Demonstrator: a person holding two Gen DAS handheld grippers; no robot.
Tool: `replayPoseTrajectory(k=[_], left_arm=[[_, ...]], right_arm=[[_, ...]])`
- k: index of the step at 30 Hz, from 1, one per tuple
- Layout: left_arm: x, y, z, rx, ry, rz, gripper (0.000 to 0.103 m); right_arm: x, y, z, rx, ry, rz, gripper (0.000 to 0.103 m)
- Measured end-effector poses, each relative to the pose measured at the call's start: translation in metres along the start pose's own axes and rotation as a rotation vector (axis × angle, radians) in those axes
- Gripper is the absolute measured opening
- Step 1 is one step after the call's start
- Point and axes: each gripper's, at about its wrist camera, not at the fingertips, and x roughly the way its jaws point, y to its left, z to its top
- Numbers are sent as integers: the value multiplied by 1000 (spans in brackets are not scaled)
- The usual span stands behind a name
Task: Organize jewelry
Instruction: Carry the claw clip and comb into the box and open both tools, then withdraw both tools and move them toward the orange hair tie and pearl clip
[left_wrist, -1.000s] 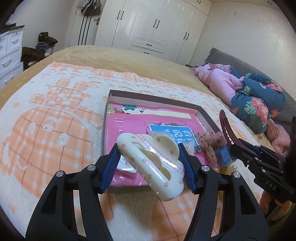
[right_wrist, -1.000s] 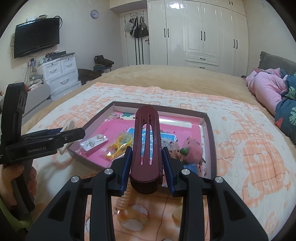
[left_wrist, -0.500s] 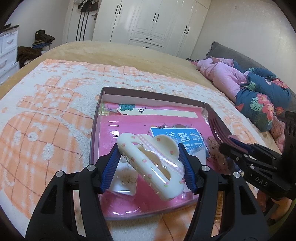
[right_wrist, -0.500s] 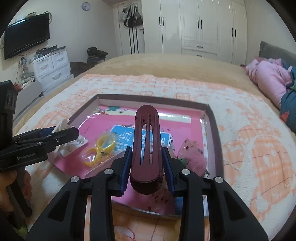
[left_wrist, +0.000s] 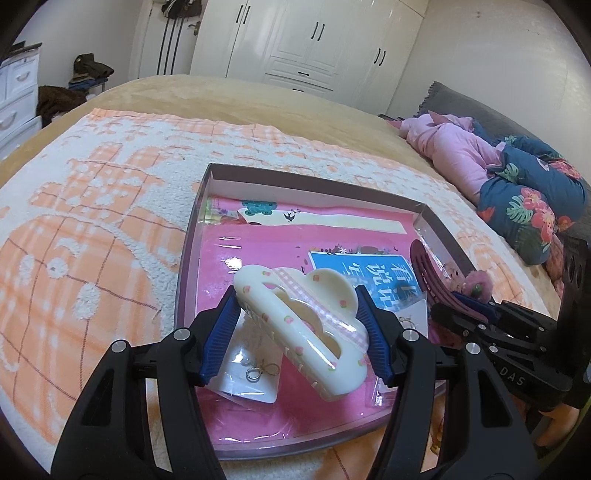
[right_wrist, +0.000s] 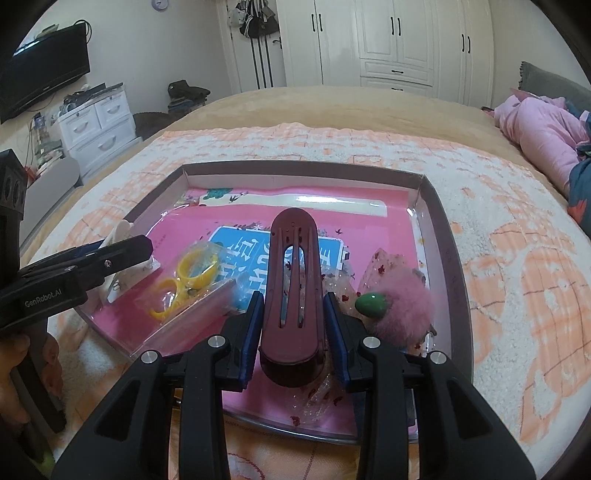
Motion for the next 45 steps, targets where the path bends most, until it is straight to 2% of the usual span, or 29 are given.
replayPoseTrajectory(k=[7,15,26,30,34,45], left_arm=[[-4,1,-2,-9,-10,2,55],[-24,-1,-2,-22,-54,0,67],[-74,-15,-17,-37,-129,4,92],[-87,-19,-26,-40,-133,13,92],[-100,-25,-34,-32,-139,29,92],[-129,-32,-56,-33,-153,17,92]], right_arm=[[-8,-2,-2,-1,-15,3,38],[-37,-2,-6,-6,-77,0,44],[-89,0,-21,-19,-171,-1,58],[-109,0,-29,-2,-202,-2,71],[-126,1,-35,-7,-230,-6,75],[-157,1,-59,-18,-252,-3,78]])
